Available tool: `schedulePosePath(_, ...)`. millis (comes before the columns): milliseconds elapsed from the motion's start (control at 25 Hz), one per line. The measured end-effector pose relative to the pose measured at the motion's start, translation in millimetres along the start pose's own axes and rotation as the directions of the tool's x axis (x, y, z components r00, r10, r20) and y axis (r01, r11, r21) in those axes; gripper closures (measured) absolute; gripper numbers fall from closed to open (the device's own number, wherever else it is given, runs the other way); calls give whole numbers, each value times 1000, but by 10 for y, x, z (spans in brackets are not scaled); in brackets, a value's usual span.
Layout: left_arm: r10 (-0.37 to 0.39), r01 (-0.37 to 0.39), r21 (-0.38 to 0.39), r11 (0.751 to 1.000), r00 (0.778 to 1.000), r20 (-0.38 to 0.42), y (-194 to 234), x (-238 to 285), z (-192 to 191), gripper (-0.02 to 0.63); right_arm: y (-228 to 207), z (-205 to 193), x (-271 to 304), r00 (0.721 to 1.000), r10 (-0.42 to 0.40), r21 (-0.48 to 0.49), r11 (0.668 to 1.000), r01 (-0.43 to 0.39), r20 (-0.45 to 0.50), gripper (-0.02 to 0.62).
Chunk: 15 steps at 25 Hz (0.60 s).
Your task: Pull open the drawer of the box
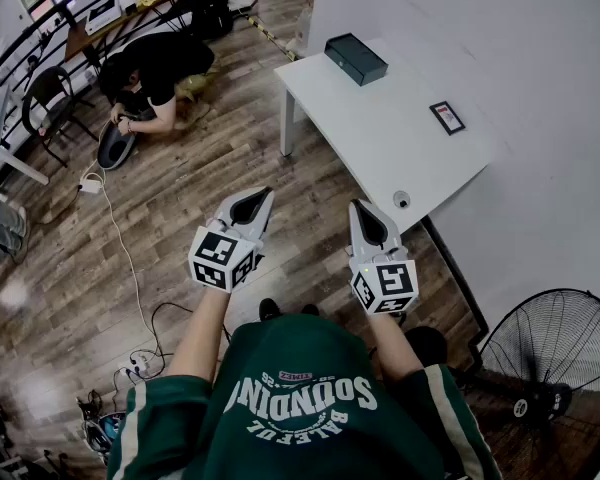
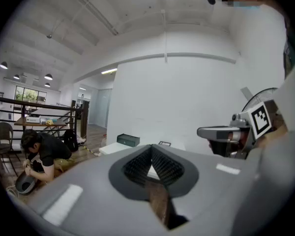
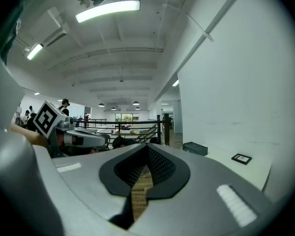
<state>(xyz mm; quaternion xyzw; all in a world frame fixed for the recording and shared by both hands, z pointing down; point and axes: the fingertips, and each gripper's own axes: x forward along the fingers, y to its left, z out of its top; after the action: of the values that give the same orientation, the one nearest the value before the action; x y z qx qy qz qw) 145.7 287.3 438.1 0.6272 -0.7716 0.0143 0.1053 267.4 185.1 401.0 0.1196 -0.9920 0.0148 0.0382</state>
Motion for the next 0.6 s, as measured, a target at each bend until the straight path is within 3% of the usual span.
schedulePosePath(600,-11,11,-5,1000,1000,-14,494,27,-61,554,119,-108,397,1000,-20,36,999,20,-8,597)
